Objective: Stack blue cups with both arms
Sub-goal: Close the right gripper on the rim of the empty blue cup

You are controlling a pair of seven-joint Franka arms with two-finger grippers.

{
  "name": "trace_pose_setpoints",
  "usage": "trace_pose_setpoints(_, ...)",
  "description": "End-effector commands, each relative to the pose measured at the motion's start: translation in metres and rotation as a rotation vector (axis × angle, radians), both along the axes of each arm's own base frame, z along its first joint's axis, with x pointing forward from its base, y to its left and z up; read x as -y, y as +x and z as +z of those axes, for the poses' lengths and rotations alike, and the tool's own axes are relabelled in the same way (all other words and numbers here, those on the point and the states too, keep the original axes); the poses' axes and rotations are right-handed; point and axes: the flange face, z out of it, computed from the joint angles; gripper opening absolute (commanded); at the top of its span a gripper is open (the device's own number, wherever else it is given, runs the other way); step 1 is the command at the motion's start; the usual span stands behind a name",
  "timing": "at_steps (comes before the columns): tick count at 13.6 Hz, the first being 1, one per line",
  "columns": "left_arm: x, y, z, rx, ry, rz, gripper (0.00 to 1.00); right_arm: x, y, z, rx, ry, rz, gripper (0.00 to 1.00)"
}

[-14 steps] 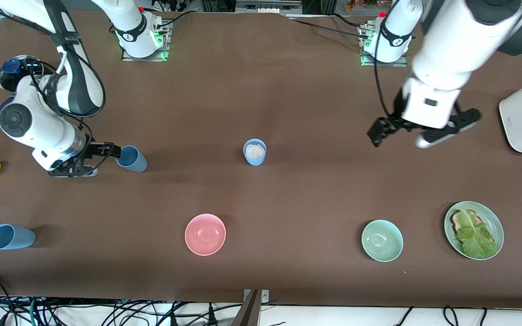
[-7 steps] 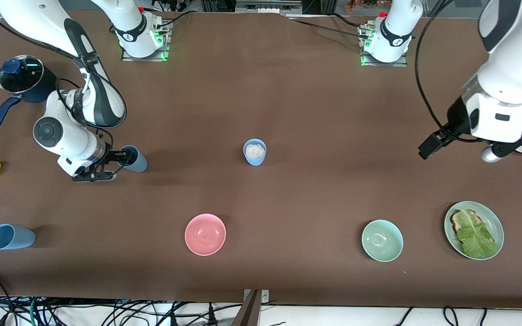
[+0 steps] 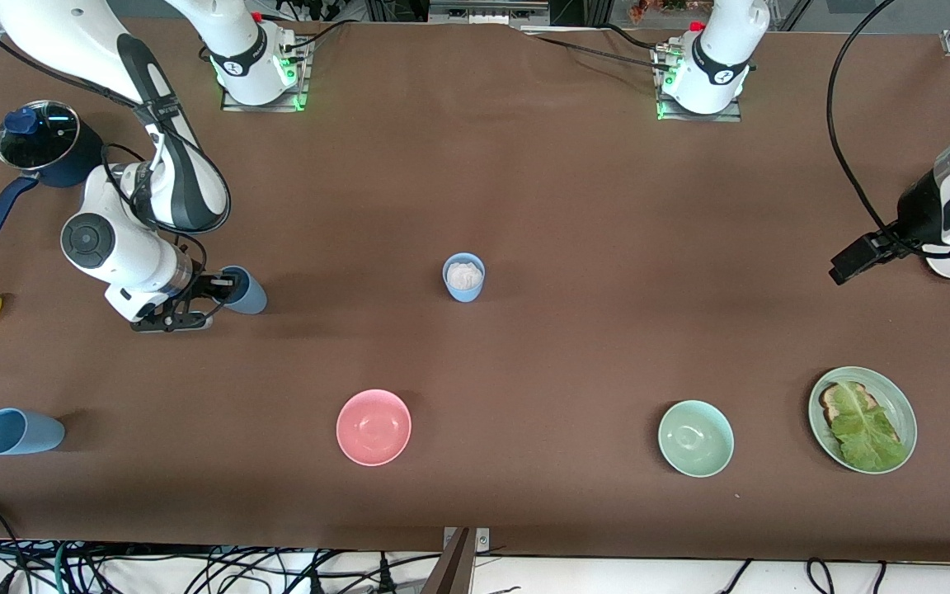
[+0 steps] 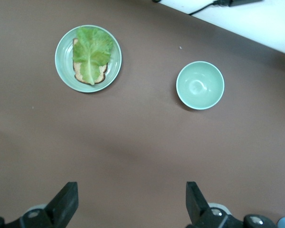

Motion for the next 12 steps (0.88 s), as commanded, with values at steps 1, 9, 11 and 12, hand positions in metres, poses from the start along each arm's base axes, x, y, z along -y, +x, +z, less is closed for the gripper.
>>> trace_pose_setpoints(1, -0.021, -0.006, 0.007, -0.006, -0.007, -0.25, 1.0, 0.0, 0.004, 0.022, 0.021, 0.004, 0.014, 0.0)
trace_pose_setpoints(9, -0.032, -0.025, -0.01, -0.065, -0.075, -0.299, 1.0, -0.065, 0.041, 0.158, -0.039, 0.033, -0.052, 0.0)
trace_pose_setpoints(11, -0.03, -0.04, -0.008, -0.071, -0.092, -0.299, 1.0, -0.115, 0.034, 0.171, -0.037, 0.042, -0.124, 0.0)
trace_pose_setpoints(12, -0.027, -0.041, -0.003, -0.06, -0.09, -0.3, 1.0, -0.14, 0.03, 0.173, -0.03, 0.051, -0.176, 0.0)
